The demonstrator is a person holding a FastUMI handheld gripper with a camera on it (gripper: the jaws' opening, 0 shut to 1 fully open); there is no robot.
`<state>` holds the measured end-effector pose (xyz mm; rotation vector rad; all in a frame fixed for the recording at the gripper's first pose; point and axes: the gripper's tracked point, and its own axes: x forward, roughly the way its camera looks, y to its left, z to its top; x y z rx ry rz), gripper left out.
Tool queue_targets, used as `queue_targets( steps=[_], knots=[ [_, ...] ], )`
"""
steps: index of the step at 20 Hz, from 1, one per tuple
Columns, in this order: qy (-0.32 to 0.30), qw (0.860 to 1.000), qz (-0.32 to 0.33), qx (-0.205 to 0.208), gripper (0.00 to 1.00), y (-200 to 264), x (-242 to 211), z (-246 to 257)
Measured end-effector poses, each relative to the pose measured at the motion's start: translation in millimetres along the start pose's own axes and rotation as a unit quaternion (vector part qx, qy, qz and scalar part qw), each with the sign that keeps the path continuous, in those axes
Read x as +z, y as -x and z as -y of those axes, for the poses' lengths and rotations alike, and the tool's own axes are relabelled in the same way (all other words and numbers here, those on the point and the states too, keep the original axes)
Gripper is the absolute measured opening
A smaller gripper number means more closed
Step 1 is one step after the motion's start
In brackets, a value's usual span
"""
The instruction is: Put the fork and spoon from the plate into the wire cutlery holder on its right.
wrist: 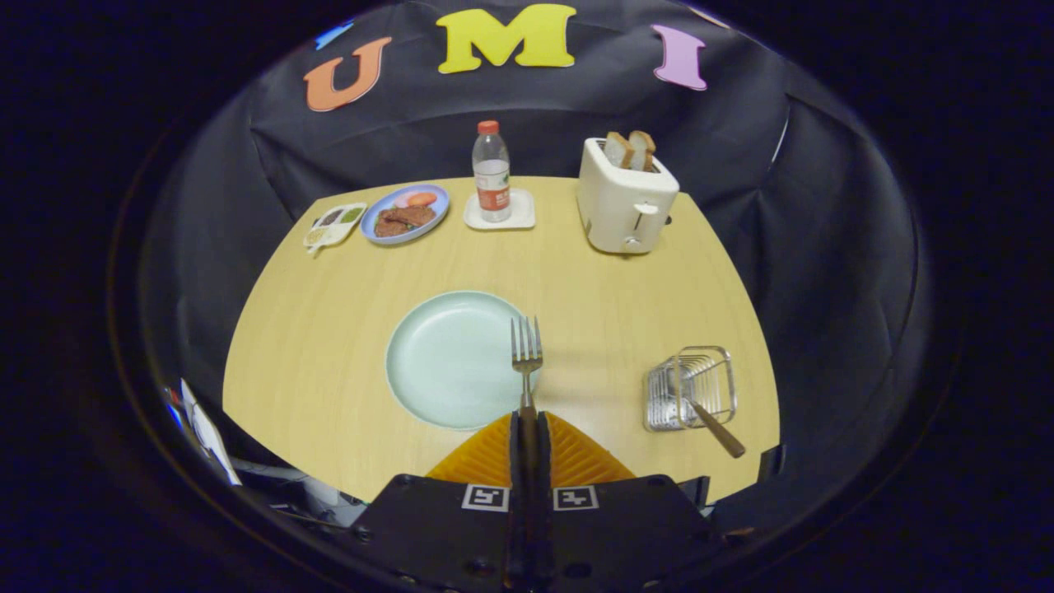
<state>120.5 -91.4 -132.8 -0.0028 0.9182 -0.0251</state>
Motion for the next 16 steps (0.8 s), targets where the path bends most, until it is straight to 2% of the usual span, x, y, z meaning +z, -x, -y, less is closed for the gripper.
queue_targets(
  steps=[7,16],
  knots=[
    [-0.024,1.0,-0.011,-0.013,0.05,4.8,-20.3,75.0],
    [-0.055,0.997,-0.037,-0.027,0.05,-3.3,-34.7,141.1]
  ],
)
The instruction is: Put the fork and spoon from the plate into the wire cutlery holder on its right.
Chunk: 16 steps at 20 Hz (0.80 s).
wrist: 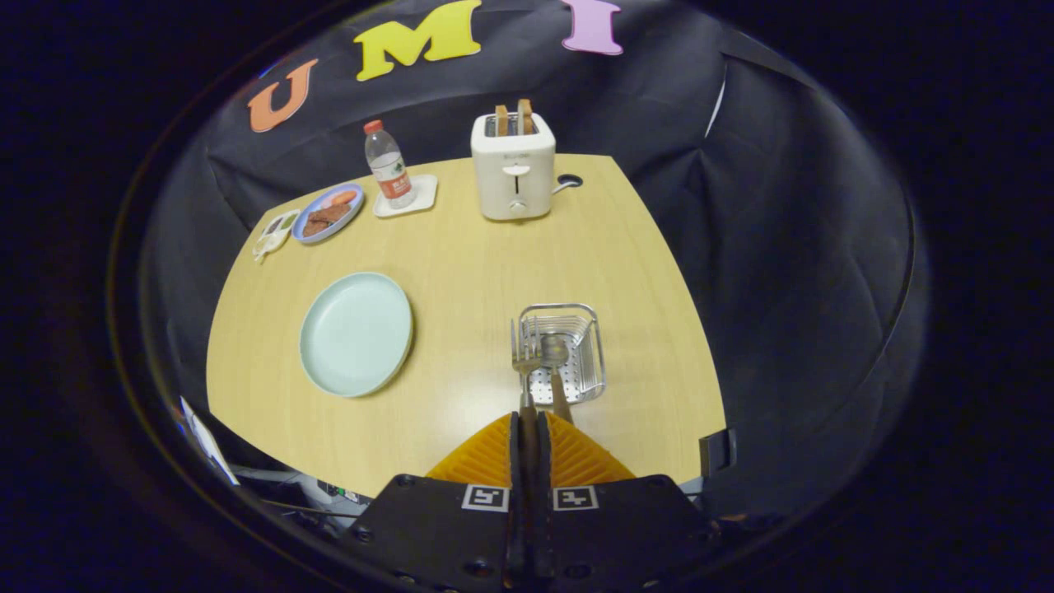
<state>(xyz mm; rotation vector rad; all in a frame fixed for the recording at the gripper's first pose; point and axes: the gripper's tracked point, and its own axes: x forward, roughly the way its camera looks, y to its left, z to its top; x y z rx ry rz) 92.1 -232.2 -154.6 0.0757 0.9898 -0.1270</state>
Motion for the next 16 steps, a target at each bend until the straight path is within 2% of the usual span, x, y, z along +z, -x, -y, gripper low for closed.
queue_targets(
  steps=[7,14,16],
  knots=[
    [-0.017,0.999,-0.043,0.015,0.05,-12.1,-3.0,9.9],
    [-0.024,0.998,-0.055,0.02,0.05,-16.2,0.9,9.4],
    [-0.021,0.998,-0.056,0.022,0.07,-18.8,2.1,6.6]
  ],
)
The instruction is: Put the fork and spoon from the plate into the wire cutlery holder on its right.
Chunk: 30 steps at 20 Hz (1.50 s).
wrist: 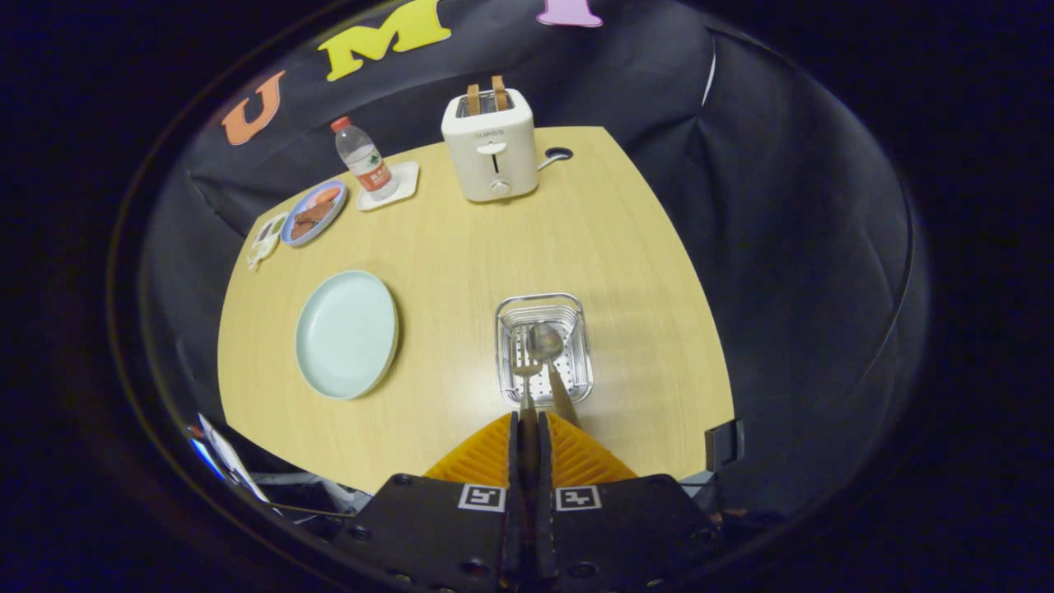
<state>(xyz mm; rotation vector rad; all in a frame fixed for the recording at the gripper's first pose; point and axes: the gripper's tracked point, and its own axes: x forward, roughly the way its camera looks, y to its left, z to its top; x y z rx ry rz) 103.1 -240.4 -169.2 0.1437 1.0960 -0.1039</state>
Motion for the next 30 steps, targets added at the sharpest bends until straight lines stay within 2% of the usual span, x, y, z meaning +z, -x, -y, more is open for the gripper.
queue_targets(
  steps=[13,18,22,25,30],
  knots=[
    [0.01,1.0,0.013,0.004,0.12,-2.4,12.5,-4.9],
    [0.016,1.0,0.024,-0.01,0.13,1.0,13.5,-0.7],
    [0.03,0.998,0.054,-0.02,0.55,13.3,16.3,-2.8],
    [0.037,0.995,0.093,-0.027,0.97,27.7,18.5,-13.5],
    [0.031,0.979,0.2,-0.015,0.96,77.3,26.8,-62.8]
  ],
)
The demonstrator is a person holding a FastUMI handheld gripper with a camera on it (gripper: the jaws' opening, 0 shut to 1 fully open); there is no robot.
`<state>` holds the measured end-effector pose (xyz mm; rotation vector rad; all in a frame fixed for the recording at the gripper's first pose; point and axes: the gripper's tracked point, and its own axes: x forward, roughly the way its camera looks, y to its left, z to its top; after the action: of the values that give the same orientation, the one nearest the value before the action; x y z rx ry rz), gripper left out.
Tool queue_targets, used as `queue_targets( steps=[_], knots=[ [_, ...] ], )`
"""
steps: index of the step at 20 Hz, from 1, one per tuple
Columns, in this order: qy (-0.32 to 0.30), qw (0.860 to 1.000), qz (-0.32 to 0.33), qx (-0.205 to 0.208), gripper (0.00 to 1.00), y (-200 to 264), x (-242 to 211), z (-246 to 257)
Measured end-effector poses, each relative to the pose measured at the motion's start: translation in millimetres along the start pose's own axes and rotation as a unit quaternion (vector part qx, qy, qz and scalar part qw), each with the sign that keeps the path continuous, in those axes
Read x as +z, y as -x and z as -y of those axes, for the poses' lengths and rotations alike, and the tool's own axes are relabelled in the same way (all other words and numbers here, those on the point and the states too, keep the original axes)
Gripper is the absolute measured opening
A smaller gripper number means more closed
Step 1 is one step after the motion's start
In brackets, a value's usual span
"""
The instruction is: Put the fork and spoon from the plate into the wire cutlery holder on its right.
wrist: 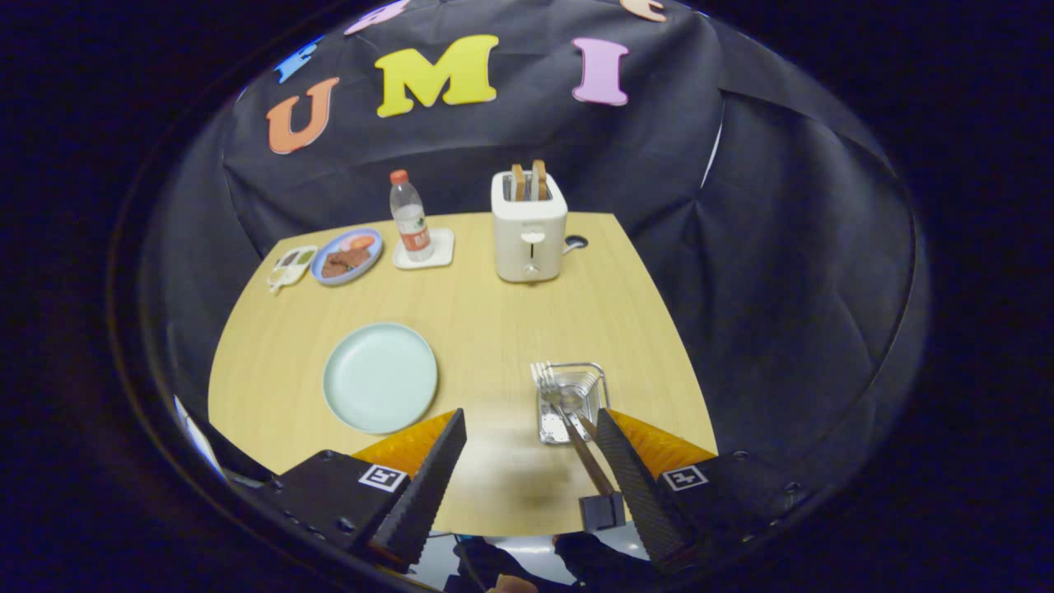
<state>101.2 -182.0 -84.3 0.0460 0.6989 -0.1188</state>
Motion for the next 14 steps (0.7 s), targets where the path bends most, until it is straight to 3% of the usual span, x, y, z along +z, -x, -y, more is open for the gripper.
queue_targets(
  steps=[5,10,14],
  knots=[
    [-0.013,0.99,0.142,0.022,0.96,69.0,33.2,-68.6],
    [-0.006,0.962,0.269,0.045,0.96,133.1,60.6,-129.5],
    [0.014,0.943,0.329,0.052,0.96,174.0,69.0,-159.2]
  ],
)
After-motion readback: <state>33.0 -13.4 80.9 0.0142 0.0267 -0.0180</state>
